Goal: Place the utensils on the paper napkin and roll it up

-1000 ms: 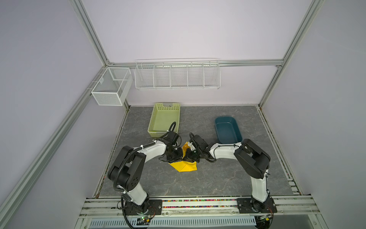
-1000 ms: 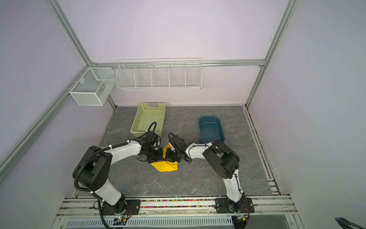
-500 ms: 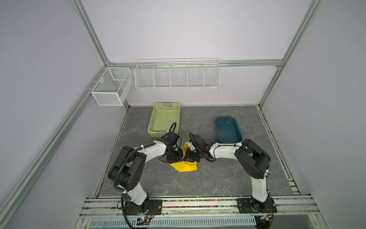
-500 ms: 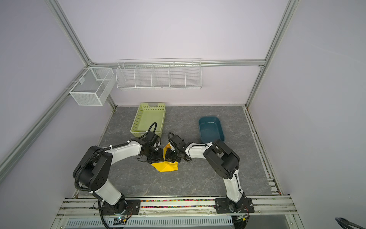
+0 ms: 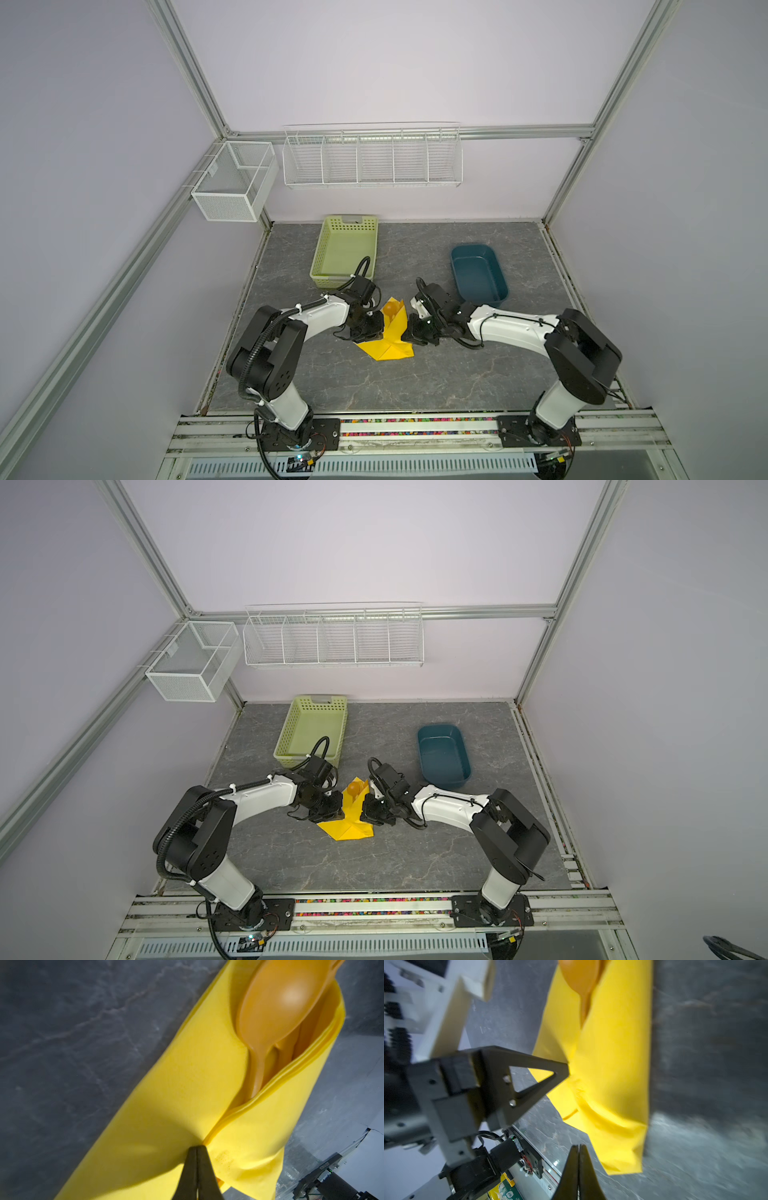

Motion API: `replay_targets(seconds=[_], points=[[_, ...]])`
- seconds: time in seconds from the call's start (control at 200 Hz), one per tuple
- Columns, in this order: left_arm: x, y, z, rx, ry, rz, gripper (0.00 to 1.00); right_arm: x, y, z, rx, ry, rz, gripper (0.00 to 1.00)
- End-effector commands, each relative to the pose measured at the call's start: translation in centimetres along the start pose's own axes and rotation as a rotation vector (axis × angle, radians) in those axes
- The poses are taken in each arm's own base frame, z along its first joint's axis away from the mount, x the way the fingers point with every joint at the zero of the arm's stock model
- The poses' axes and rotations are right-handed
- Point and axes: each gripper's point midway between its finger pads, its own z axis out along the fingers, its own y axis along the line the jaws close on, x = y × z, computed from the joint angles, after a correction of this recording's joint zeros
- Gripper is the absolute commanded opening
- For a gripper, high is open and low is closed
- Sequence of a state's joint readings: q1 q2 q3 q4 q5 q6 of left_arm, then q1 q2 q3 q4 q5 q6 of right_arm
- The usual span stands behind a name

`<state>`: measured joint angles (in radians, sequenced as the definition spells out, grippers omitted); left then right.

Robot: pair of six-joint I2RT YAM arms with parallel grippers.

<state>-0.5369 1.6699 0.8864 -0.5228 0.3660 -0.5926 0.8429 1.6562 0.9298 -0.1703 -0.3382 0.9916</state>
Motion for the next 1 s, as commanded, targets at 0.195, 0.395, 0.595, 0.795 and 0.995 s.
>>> replay_targets(seconds=[0.195, 0.395, 0.595, 0.795, 0.995], points=[[1.7, 2.9, 0.9, -0.121, 0.051, -0.019, 0.0, 2.4, -2.6, 0.4, -0.002, 0.065, 0.049, 0.07], [1.7, 2.9, 0.7, -0.122, 0.05, -0.019, 0.0, 1.9, -1.5, 0.3, -0.039, 0.048, 0.031, 0.07], [1.6, 2.8, 0.7, -0.119, 0.046, -0.018, 0.0, 1.1, -0.9, 0.9, -0.045, 0.043, 0.032, 0.07], [1.5, 2.6, 0.5, -0.117, 0.042, -0.017, 0.0, 1.9, -2.7, 2.6, -0.001, 0.088, 0.06, 0.07], [1.2, 2.4, 0.3, -0.115, 0.03, -0.017, 0.0, 3.1, -5.2, 3.8, 0.052, 0.124, 0.086, 0.07]])
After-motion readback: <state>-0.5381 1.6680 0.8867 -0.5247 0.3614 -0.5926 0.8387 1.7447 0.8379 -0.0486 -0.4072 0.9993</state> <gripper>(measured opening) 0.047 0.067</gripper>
